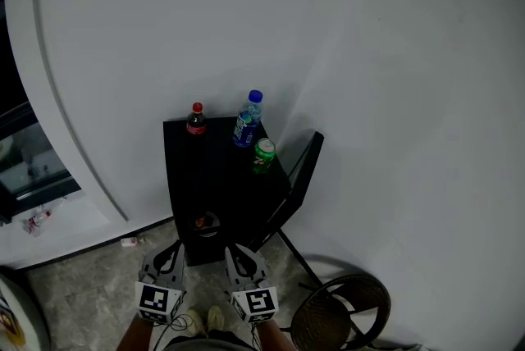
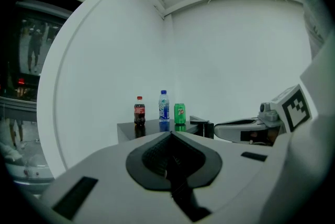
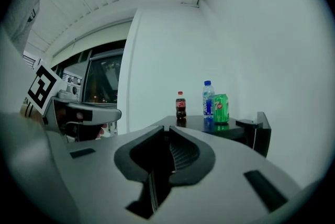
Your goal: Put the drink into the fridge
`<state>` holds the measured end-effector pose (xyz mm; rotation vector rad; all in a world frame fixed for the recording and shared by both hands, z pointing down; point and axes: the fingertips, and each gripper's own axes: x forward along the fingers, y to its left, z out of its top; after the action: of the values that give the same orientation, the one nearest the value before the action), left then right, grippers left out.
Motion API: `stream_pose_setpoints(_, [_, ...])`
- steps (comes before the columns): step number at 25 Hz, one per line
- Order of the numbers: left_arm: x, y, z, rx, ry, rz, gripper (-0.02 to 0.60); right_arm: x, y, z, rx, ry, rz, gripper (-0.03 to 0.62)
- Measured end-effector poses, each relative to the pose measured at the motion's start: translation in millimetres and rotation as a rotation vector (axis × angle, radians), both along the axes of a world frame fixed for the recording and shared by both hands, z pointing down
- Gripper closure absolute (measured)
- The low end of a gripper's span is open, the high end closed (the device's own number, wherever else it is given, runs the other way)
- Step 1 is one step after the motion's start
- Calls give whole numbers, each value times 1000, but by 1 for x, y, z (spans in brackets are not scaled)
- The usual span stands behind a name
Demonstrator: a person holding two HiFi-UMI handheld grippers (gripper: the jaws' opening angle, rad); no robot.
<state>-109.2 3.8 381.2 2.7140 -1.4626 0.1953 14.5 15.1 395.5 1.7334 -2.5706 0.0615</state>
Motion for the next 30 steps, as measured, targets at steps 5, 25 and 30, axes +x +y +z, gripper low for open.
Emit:
stream_pose_setpoints(5, [-2, -1, -1, -2, 1, 4, 578, 0, -1, 0, 3, 6, 10, 560])
stream_pose_setpoints(25, [-12, -13, -5, 3, 36, 53, 578, -2, -14, -8, 10, -10, 39, 566])
stream_pose_setpoints(30, [-7, -23, -7, -5, 30, 67, 578, 21, -26, -14, 28, 18, 96, 566])
